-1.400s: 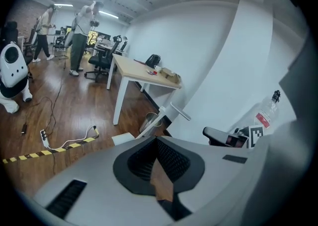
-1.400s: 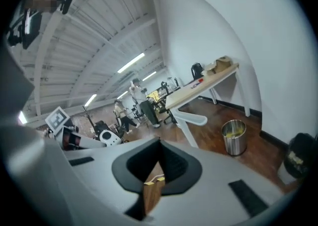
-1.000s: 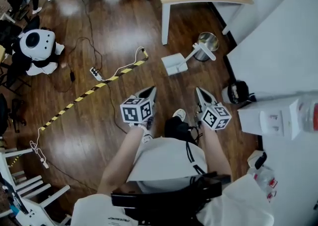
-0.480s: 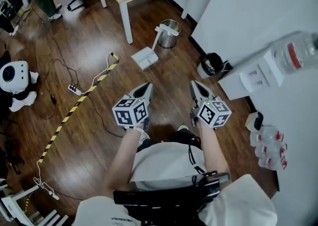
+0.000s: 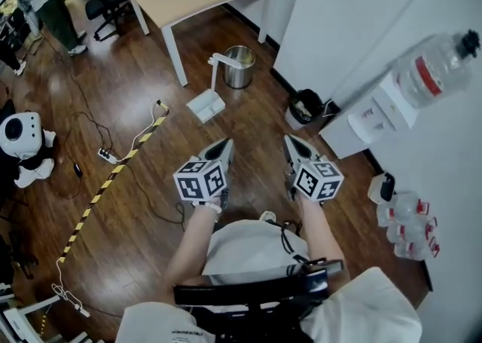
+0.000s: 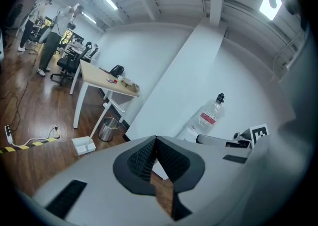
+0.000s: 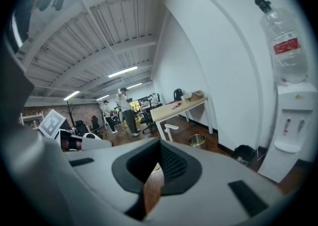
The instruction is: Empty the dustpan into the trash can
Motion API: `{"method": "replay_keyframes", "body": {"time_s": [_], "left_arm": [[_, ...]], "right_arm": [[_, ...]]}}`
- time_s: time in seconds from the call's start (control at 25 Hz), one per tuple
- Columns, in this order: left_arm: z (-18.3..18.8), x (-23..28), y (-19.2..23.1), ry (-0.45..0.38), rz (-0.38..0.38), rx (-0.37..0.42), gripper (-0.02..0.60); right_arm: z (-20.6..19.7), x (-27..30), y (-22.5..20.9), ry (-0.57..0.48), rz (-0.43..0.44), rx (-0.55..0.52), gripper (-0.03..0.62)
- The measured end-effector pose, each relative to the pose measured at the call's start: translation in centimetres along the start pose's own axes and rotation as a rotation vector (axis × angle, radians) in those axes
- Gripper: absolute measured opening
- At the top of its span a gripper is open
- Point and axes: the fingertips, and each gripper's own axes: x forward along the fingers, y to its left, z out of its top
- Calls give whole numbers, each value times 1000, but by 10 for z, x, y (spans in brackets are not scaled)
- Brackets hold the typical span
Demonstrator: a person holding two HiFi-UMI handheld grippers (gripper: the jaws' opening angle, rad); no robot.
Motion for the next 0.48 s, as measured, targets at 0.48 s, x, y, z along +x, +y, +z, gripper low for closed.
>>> {"method": "replay_keyframes", "body": {"time_s": [0.48], "left_arm": [[-5,13,-21,8,44,43,-11]], "right_arm": [[1,-7,-22,5,32,18,-2]]}}
